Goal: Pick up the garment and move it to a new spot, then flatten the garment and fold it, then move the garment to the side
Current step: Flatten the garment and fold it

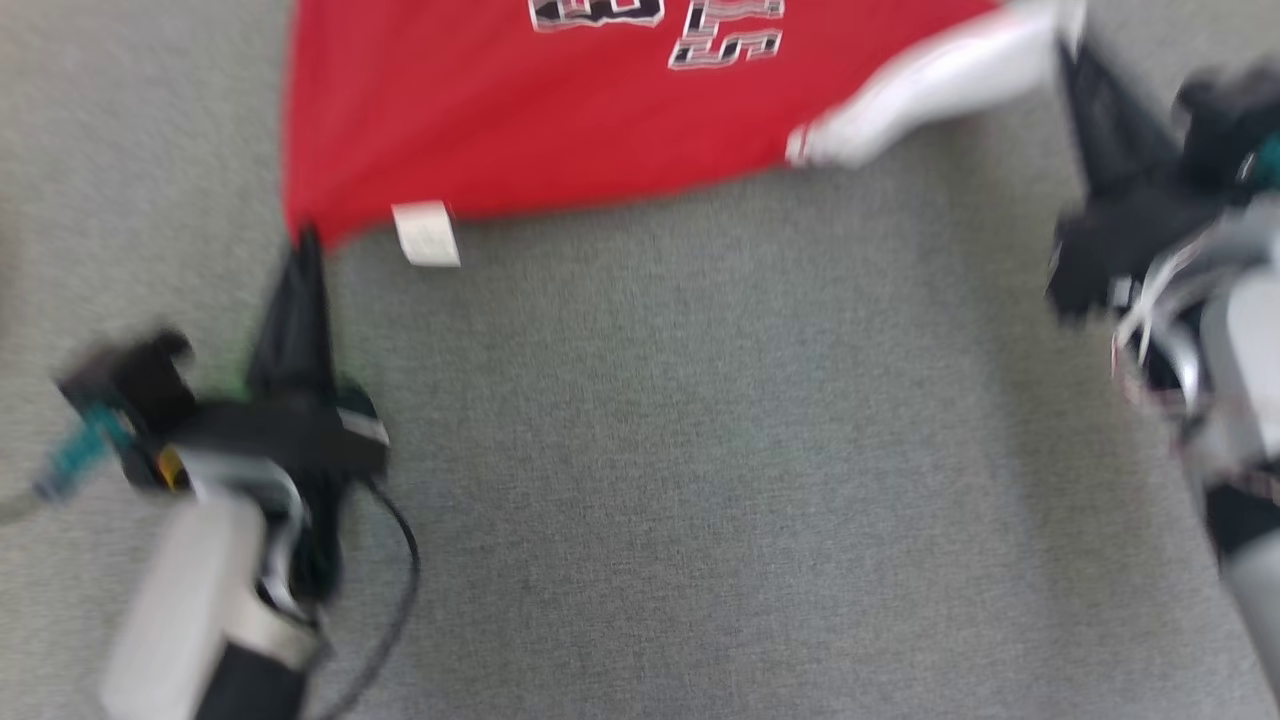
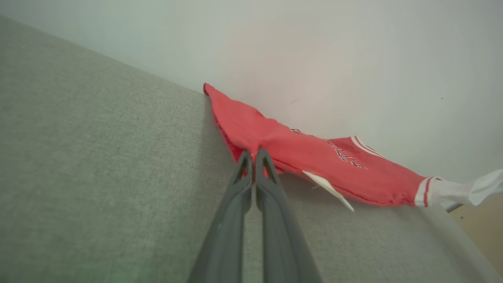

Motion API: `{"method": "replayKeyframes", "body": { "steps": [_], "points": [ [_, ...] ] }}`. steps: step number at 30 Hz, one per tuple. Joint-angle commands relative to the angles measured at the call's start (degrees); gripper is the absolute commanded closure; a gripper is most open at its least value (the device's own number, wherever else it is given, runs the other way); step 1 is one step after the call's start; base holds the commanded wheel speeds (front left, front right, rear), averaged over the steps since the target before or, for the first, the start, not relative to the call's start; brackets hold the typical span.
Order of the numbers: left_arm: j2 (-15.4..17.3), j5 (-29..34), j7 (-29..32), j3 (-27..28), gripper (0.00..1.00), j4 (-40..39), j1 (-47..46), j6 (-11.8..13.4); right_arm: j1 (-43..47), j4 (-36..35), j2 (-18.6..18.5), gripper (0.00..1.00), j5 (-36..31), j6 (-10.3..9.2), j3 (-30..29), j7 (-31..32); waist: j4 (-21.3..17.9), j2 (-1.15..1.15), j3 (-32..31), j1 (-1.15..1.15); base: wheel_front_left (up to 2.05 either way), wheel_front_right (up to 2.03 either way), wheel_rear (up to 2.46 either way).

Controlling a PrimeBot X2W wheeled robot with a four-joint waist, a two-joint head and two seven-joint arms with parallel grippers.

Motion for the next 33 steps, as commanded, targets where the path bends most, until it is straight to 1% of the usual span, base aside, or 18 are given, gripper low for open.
{"method": "replayKeyframes", "body": {
  "steps": [1, 3, 6, 9, 13, 15, 19, 23, 25, 33],
  "points": [
    [-0.6, 0.2, -0.2, 0.7, 1.0, 0.2, 2.0, -0.3, 2.4, -1.7, -0.9, 1.0, 1.2, -0.13, -0.3, 1.6, 0.7, 0.0, -4.3, 0.0, 0.0, 0.0, 0.0],
    [-2.2, -0.4, -0.2, 1.8, 1.0, 1.0, 5.5, -0.4, 8.0, -6.1, -1.3, 1.0, 4.0, -0.13, -0.4, 6.8, 0.8, 0.0, -6.6, 0.0, 0.0, 0.0, 0.0],
    [-3.8, -1.4, -0.2, 2.4, 1.0, 3.1, 9.9, -0.6, 15.4, -12.8, -2.7, 1.0, 5.9, -0.13, -1.2, 13.1, 0.6, 0.0, -9.8, 0.0, 0.0, 0.0, 0.0],
    [-4.2, -1.8, -0.2, 1.5, 1.0, 5.0, 12.8, -0.8, 22.7, -17.1, -2.7, 1.0, 7.1, -0.13, -3.1, 19.1, 0.6, 0.0, -12.5, 0.0, 0.0, 0.0, 0.0],
    [-4.3, -2.5, -0.2, 0.6, 1.0, 6.3, 16.2, -0.9, 31.5, -22.1, -2.5, 1.0, 8.6, -0.13, -6.3, 29.1, 0.7, 0.0, -15.4, 0.0, 0.0, 0.0, 0.0],
    [-3.9, -2.6, -0.2, 0.5, 1.0, 6.1, 17.6, -0.8, 35.4, -25.3, -2.2, 1.0, 8.6, -0.13, -8.0, 33.5, 0.6, 0.0, -16.4, 0.0, 0.0, 0.0, 0.0],
    [-2.9, -2.3, -0.2, 0.0, 1.0, 5.9, 21.0, -0.8, 41.4, -30.6, -0.8, 1.0, 9.6, -0.13, -10.3, 39.6, 0.3, 0.0, -17.8, 0.0, 0.0, 0.0, 0.0],
    [-1.7, -1.9, 1.3, -1.2, 1.0, 5.9, 24.1, -0.7, 47.0, -33.2, 0.6, 1.0, 10.9, -0.13, -12.2, 45.8, 0.5, 0.0, -19.0, 0.0, 0.0, 0.0, 0.0],
    [-0.7, -1.3, 2.5, -1.5, 1.0, 5.6, 25.7, 0.1, 49.5, -34.2, 1.3, 1.0, 10.8, -0.13, -13.1, 48.1, 0.5, 0.0, -19.4, 0.0, 0.0, 0.0, 0.0],
    [1.7, -1.5, 5.7, -2.2, 1.0, 0.9, 32.3, 2.2, 55.8, -36.5, 3.9, 1.0, 11.6, -0.13, -14.7, 51.9, 1.0, 0.0, -20.7, 0.0, 0.0, 0.0, 0.0]
  ]
}}
